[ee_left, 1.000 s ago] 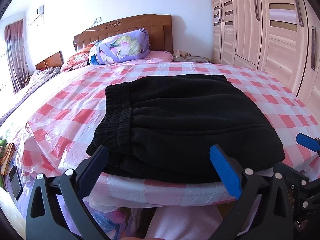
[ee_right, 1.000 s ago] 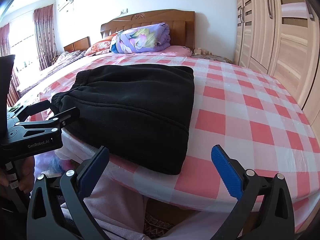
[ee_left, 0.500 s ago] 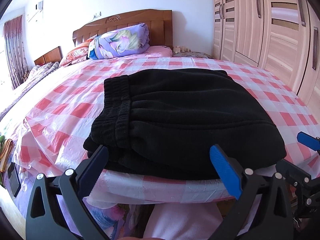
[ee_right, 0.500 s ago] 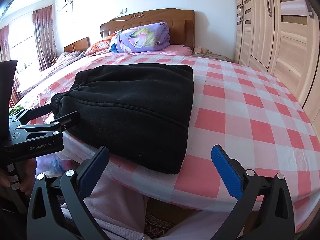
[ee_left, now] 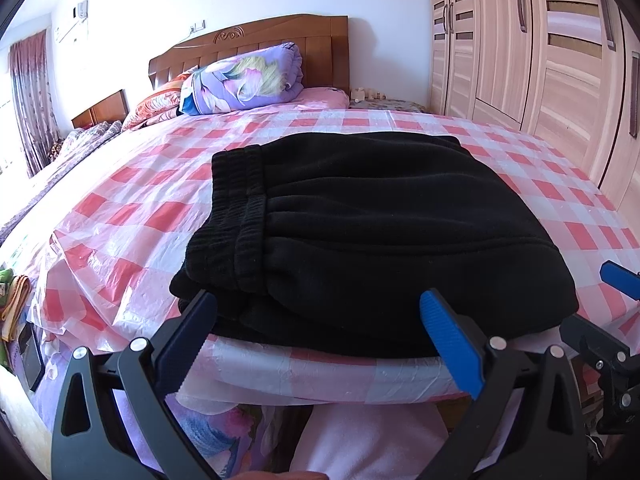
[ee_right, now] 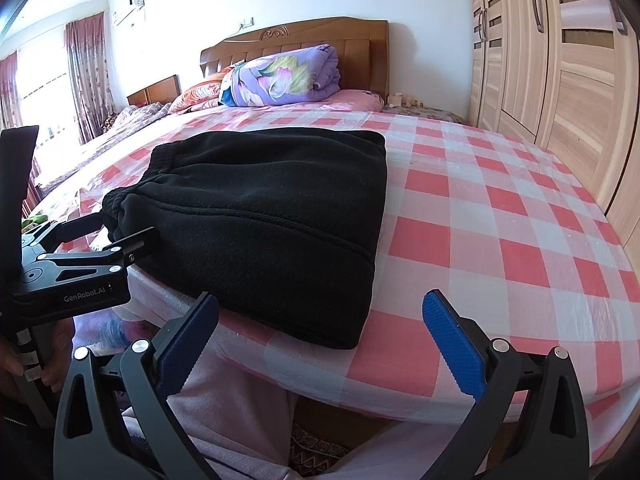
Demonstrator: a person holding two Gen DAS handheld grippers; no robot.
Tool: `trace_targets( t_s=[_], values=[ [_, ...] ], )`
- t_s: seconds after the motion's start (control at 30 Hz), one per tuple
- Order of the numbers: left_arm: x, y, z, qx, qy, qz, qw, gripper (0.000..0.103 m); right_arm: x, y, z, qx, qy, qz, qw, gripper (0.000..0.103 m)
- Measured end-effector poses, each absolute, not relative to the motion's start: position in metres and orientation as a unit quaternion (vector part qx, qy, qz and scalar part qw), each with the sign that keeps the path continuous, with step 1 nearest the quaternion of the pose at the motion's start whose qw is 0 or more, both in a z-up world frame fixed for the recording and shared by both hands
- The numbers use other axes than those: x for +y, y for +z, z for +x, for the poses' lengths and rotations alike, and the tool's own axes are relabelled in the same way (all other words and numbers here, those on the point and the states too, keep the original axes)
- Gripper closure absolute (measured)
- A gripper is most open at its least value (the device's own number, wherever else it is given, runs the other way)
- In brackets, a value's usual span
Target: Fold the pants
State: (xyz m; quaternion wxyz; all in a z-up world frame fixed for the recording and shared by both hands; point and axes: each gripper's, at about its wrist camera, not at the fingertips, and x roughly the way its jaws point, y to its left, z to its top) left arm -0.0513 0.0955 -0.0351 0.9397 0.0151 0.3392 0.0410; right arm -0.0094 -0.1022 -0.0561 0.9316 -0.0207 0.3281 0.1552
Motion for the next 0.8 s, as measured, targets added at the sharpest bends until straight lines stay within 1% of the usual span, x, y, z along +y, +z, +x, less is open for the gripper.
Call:
trace_targets(
  t_s=[0.33, 0.5, 0.8],
  values=[
    [0.0938, -0.0333, -0.0527, 0.338, 0.041, 0.022, 0.94, 0.002, -0.103, -0.0554, -0.0104, 0.326, 0.158, -0.018, 0.932, 0.004],
    [0.0945, -0.0295, -0.0594, 0.321, 0.039, 0.019, 0.946, 0.002, -0.1038, -0.055, -0.0104, 0.326, 0.158, -0.015, 0.932, 0.004],
    [0.0958, -0.0313, -0.0566, 0.329, 0.044, 0.014, 0.943, 0.002, -0.1061, -0.0551, -0.0132, 0.324, 0.158, -0.009, 0.933, 0.004]
  ],
)
